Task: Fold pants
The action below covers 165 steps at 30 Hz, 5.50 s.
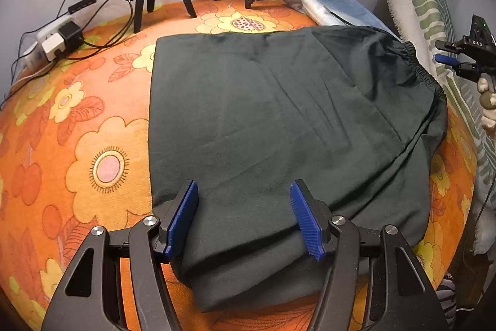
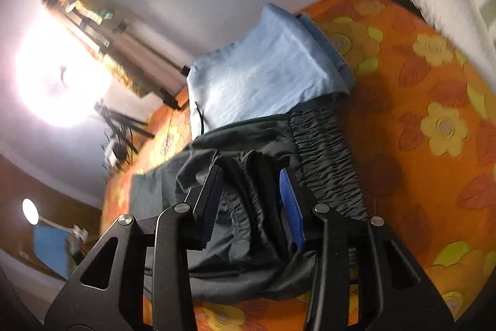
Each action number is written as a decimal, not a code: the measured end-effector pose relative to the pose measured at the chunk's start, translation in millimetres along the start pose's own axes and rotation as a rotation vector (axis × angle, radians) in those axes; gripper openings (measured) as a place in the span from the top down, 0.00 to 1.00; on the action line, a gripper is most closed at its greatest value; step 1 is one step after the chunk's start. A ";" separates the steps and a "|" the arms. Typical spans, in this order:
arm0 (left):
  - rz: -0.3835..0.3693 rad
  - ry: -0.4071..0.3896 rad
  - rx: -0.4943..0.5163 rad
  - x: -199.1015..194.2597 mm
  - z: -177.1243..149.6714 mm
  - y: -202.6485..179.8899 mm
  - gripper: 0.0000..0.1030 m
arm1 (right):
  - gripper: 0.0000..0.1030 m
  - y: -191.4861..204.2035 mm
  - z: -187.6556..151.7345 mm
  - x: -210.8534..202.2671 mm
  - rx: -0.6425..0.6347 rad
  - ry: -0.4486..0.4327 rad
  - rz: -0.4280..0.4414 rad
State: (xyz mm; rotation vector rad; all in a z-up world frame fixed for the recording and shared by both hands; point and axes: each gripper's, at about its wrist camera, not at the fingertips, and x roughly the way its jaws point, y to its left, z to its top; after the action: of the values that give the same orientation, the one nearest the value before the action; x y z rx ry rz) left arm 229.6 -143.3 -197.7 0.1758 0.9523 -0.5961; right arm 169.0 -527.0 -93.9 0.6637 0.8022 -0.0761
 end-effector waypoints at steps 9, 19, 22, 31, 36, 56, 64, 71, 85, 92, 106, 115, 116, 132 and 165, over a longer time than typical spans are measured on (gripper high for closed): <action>-0.004 0.003 0.039 -5.7 -4.4 -9.8 0.40 | 0.61 42.1 -1.5 52.3 -0.156 0.041 -0.095; -0.021 -0.001 0.040 -9.6 -8.3 -9.4 0.40 | 0.93 56.5 0.2 74.7 -0.315 0.107 -0.295; -0.019 0.004 0.043 -9.4 -10.5 -9.8 0.40 | 0.92 34.3 13.3 64.4 -0.230 0.068 -0.293; 0.021 -0.060 -0.018 -36.9 -11.9 13.1 0.40 | 0.70 70.1 -32.8 13.6 -0.400 0.026 -0.202; 0.024 -0.068 -0.135 -47.5 -13.5 45.4 0.40 | 0.70 86.7 -78.5 35.5 -0.619 0.174 -0.274; -0.101 -0.032 -0.274 -24.0 -26.0 52.8 0.45 | 0.47 212.5 -77.4 50.6 -0.521 0.213 0.005; -0.118 -0.054 -0.313 -20.7 -24.7 57.0 0.67 | 0.46 291.9 -100.4 135.9 -0.499 0.356 0.065; -0.139 -0.073 -0.327 -17.1 -24.6 58.0 0.91 | 0.46 325.8 -116.6 195.1 -0.501 0.451 0.022; -0.166 -0.143 -0.283 -35.9 -23.9 51.8 0.93 | 0.47 377.1 -163.3 284.4 -0.656 0.543 -0.209; -0.161 -0.140 -0.284 -35.2 -25.5 50.4 0.93 | 0.85 372.1 -167.9 295.7 -0.693 0.561 -0.307; -0.071 -0.117 -0.303 -18.5 -22.6 49.2 0.55 | 0.96 356.1 -139.0 265.8 -0.587 0.523 -0.186; -0.102 -0.177 -0.240 -32.8 -21.5 32.8 0.96 | 0.95 360.5 -129.7 259.7 -0.580 0.516 -0.161; -0.106 -0.181 -0.237 -34.2 -20.7 31.7 0.96 | 0.88 361.1 -127.9 260.2 -0.580 0.510 -0.170; -0.097 -0.223 -0.150 -50.6 -15.1 3.8 0.96 | 0.95 366.0 -143.4 293.3 -0.700 0.559 -0.313; -0.256 -0.297 -0.031 -82.9 55.5 -92.9 0.96 | 0.97 289.9 -30.3 133.2 -0.433 0.318 0.003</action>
State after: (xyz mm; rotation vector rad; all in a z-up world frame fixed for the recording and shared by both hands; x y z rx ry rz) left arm 181.9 -208.8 -88.1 -0.0636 0.6989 -0.8172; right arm 332.0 -254.7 -49.5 0.2675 1.0832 0.2071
